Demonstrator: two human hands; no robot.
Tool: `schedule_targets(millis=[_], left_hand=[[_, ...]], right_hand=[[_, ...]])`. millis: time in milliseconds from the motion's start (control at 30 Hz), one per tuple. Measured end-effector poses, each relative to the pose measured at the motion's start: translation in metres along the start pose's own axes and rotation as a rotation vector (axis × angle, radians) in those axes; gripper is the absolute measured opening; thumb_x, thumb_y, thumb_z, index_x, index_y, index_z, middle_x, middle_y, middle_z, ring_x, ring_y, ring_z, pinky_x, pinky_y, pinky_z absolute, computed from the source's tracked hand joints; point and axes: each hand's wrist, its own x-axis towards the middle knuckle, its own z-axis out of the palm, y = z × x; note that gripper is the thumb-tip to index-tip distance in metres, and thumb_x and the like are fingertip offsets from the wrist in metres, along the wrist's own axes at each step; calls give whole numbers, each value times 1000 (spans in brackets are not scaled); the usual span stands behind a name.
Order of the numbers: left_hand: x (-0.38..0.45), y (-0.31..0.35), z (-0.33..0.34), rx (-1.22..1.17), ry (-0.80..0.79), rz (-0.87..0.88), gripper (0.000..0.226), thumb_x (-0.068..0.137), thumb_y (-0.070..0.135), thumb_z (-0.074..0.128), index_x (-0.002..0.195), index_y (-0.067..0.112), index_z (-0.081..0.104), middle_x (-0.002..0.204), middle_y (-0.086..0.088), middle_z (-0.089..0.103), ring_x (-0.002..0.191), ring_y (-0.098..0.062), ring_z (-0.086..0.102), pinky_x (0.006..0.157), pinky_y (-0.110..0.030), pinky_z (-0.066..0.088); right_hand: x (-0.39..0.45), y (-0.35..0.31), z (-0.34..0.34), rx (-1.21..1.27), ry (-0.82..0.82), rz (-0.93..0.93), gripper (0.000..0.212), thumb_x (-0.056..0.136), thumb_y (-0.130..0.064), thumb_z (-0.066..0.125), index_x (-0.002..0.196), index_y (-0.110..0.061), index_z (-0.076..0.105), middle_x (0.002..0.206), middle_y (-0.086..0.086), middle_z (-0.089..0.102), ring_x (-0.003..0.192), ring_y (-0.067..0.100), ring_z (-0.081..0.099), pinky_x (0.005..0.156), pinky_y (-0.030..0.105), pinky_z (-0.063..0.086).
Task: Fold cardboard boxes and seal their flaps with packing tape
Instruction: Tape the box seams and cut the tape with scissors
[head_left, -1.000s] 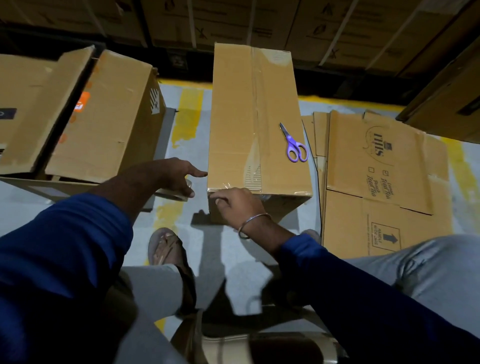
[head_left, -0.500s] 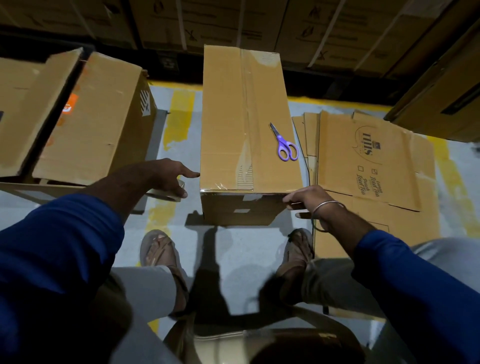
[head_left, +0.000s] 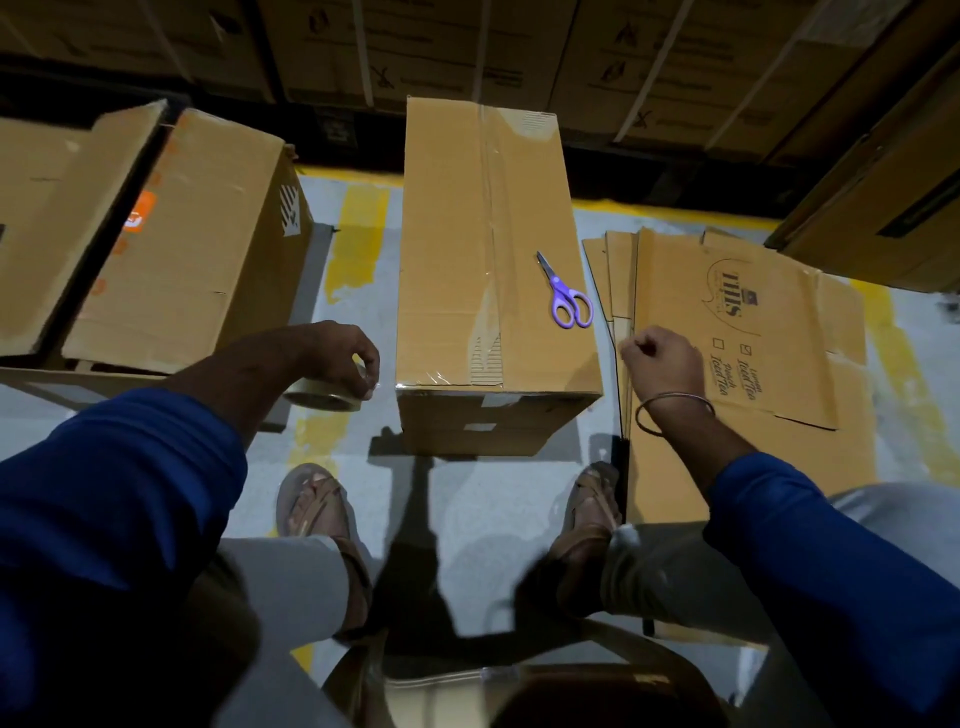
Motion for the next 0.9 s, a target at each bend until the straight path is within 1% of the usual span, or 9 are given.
schedule_targets(millis=[67,133,267,400,500,567,667,800,900], left_hand=[[0,2,-1,2,2,-2,12,76,34,85,75,38,74,99,11,73,101,-19,66,96,-44,53],[0,3,-2,6,6,5,12,80,29,85,78,35,75,100,10,73,102,-19,66,96,-44,53],[-2,0,-3,5,-6,9,12,82,30,84,77,35,74,98,12,71,101,-18,66,96,-44,53],[-1,1,-4,-8,-5,9,15,79,29,86,78,34,72,100,9,71,102,-19,65,97,-42,52],[-1,3,-6,-15,-9,-2,16,81,26,86,78,33,71,102,6,72,104,-21,65,97,-41,52],[-2,2,-6,-61,-21,15,17,81,24,86,75,32,72,100,4,74,103,-23,67,98,-42,53],[-5,4,-7,-81,-29,7,17,82,21,86,76,29,72,95,2,74,100,-23,68,96,-42,54],[-7,7,-7,-91,-47,-11,13,80,20,86,76,27,75,95,0,76,101,-27,70,97,-48,55],[-6,6,-7,-80,-51,-17,15,80,20,85,74,28,74,99,-1,75,103,-28,69,99,-50,54]], right_hand=[[-1,-24,13,-75,-19,-160,17,94,-31,60,83,-21,68,83,-1,65,78,19,60,66,34,50],[4,-41,30,-193,-22,-210,18,95,-39,59,88,-24,67,92,-1,64,81,19,60,63,33,48],[23,-60,51,-310,12,-86,37,94,-54,60,105,-19,66,107,3,62,85,21,59,66,34,45],[37,-72,58,-397,18,-40,42,92,-50,68,117,-16,63,111,5,63,93,26,63,73,39,52],[44,-76,54,-453,-24,-51,33,94,-43,71,113,-16,65,101,6,65,87,27,62,70,37,51],[48,-73,52,-535,-36,-81,27,95,-39,70,108,-16,70,94,8,66,83,28,63,71,39,55],[52,-71,51,-646,-45,-123,28,95,-39,69,108,-14,71,93,11,66,83,31,64,71,40,56],[52,-81,44,-718,-75,-111,32,92,-42,71,104,-12,71,89,9,65,80,31,62,65,36,48],[37,-84,40,-703,-56,-169,31,90,-44,70,100,-14,71,86,8,65,79,30,64,69,40,57]])
